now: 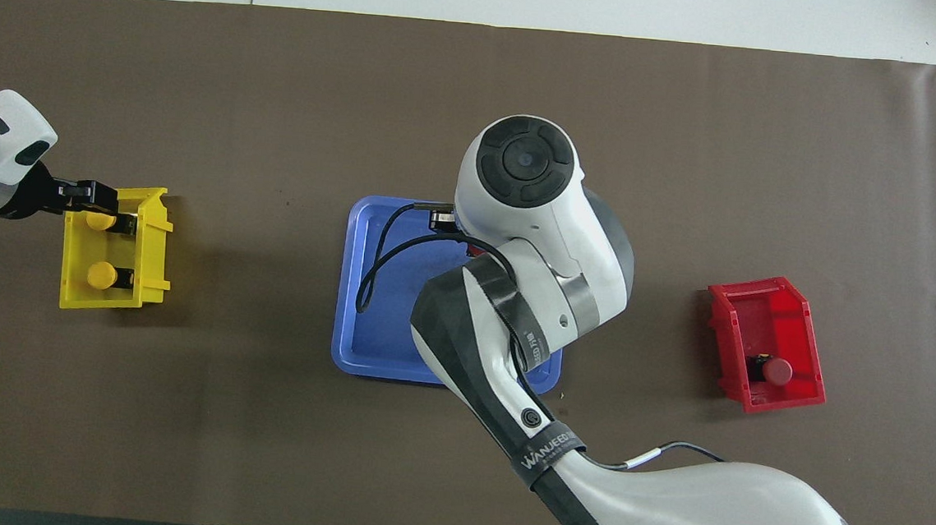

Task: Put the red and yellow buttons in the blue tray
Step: 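Carry the red button to the tray while the left gripper grasps a yellow button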

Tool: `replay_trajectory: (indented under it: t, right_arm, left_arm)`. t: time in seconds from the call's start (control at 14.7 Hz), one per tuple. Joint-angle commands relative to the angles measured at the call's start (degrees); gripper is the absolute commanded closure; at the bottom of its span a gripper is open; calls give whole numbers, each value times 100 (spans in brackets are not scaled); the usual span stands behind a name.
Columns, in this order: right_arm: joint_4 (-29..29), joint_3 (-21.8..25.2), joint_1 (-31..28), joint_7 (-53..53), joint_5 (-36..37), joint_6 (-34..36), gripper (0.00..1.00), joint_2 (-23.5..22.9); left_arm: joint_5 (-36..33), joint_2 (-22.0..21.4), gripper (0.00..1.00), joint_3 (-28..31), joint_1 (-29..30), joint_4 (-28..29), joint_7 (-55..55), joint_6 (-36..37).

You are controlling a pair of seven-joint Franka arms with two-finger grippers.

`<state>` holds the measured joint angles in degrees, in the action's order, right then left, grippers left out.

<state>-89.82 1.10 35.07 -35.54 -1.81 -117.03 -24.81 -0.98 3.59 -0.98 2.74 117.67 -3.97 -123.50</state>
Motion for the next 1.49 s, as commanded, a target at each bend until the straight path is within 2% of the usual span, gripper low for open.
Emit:
replay_trajectory:
  t: [0.0,0.41,0.61,0.68,0.75,0.82,0.88,1.09,1.15,1.29,1.43]
  right_arm:
    - [36,22,70,-93,172,-82,69,-112]
    - [-474,22,193,-41,269,-408,68,-7]
    - [-755,22,193,-41,269,-680,65,72]
    - [-782,22,202,-41,269,-698,62,81]
    - [-817,22,202,-41,260,-707,49,81]
    - [-826,22,202,-41,269,-707,32,90]
    - [-809,22,193,-41,260,-689,24,90]
    - [-564,83,115,-23,278,-514,23,116]
    - [-423,101,-34,-6,295,-244,23,264]
    - [-483,93,-560,675,357,232,23,817]
    - [-1078,84,-1210,1748,348,532,22,1554]
  left_arm:
    - [63,71,28,-16,121,90,-86,-289]
    - [63,326,33,-16,165,133,-69,-491]
    - [63,335,33,-16,218,352,-78,-719]
    - [63,335,33,-16,218,414,-78,-789]
    - [63,344,33,-16,218,423,-69,-807]
    - [63,344,35,-16,218,423,-60,-808]
    - [63,353,40,-16,218,415,-51,-808]
    - [63,370,60,-16,218,336,-16,-738]
    - [63,379,72,-16,218,249,-16,-685]
    - [63,362,91,-8,244,117,-34,-554]
    - [63,344,97,-16,236,-496,1,294]
